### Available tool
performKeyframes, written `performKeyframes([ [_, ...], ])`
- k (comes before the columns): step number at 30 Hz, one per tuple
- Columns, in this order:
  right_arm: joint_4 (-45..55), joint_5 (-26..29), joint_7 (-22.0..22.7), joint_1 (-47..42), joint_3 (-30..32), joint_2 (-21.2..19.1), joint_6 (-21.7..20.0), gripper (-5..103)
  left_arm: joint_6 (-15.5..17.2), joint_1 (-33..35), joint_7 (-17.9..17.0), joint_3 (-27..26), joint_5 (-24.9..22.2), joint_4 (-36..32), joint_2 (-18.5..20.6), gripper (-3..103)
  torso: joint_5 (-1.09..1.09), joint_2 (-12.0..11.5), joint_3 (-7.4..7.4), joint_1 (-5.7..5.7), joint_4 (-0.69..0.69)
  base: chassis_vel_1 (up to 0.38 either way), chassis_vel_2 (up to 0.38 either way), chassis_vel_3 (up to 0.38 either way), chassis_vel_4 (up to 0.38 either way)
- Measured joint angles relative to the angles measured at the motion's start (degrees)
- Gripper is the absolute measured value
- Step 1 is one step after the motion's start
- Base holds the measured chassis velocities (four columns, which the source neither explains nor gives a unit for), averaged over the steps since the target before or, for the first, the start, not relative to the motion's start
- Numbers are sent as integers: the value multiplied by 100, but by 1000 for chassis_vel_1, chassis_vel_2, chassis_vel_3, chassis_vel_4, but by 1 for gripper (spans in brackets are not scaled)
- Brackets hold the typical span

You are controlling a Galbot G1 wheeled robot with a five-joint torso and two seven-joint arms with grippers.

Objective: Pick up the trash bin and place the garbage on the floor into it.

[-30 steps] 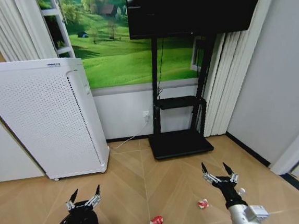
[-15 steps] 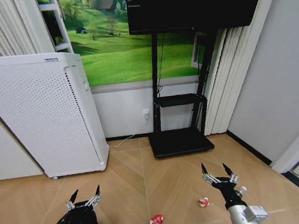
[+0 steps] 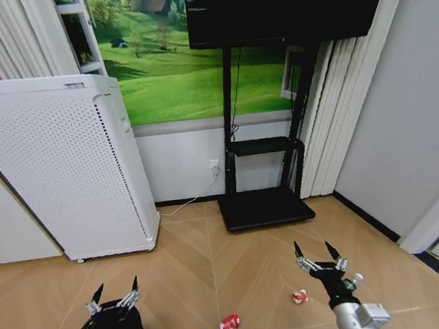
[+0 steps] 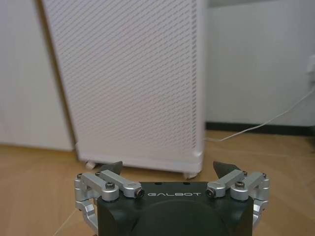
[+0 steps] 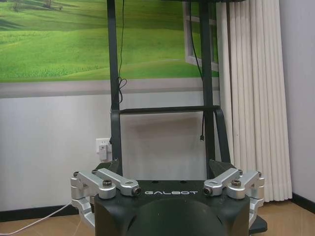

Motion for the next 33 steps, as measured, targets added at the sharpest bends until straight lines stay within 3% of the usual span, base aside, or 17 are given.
performKeyframes([
  [2, -37, 0, 37, 21, -7, 19, 2, 100, 382, 214, -281, -257, -819, -73, 155, 100, -2, 7, 5, 0, -1, 0, 0, 0, 0],
  [3, -37, 0, 37, 21, -7, 19, 2, 100, 382, 214, -281, -257, -819, -73, 155, 100, -2, 7, 5, 0, -1, 0, 0, 0, 0],
  [6, -138, -3, 92, 12, -10, 45, 68, 100, 884, 678, -592, -586, -2281, -268, 329, 100, -1, 15, 12, 0, -1, 0, 0, 0, 0],
  [7, -138, -3, 92, 12, -10, 45, 68, 100, 884, 678, -592, -586, -2281, -268, 329, 100, -1, 15, 12, 0, -1, 0, 0, 0, 0],
  [9, -217, 3, 141, 35, -18, 32, 100, 100, 855, 1118, -706, -770, -2866, -292, 428, 100, 1, 21, 16, 0, -1, 0, 0, 0, 0],
  [14, -258, 16, 167, 81, -36, 37, 100, 100, 680, 1345, -693, -832, -2927, -184, 479, 100, 0, 24, 19, 0, 0, 0, 0, 0, 0],
  [19, -486, -38, 236, 147, -168, 165, 164, 100, 231, 1704, -667, -742, -2919, 303, 435, 100, 0, 35, 27, -1, 0, 0, 0, 0, 0],
  [30, -558, 23, 362, 149, -124, 117, 204, 100, 346, 1111, -702, -652, -3072, 1081, 466, 103, 0, 42, 34, 0, 0, 0, 0, 0, 0],
  [33, -468, 98, 386, 110, -120, 122, 184, 100, 389, 816, -684, -601, -3177, 1289, 518, 96, -1, 43, 36, 0, -1, 0, 0, 0, 0],
])
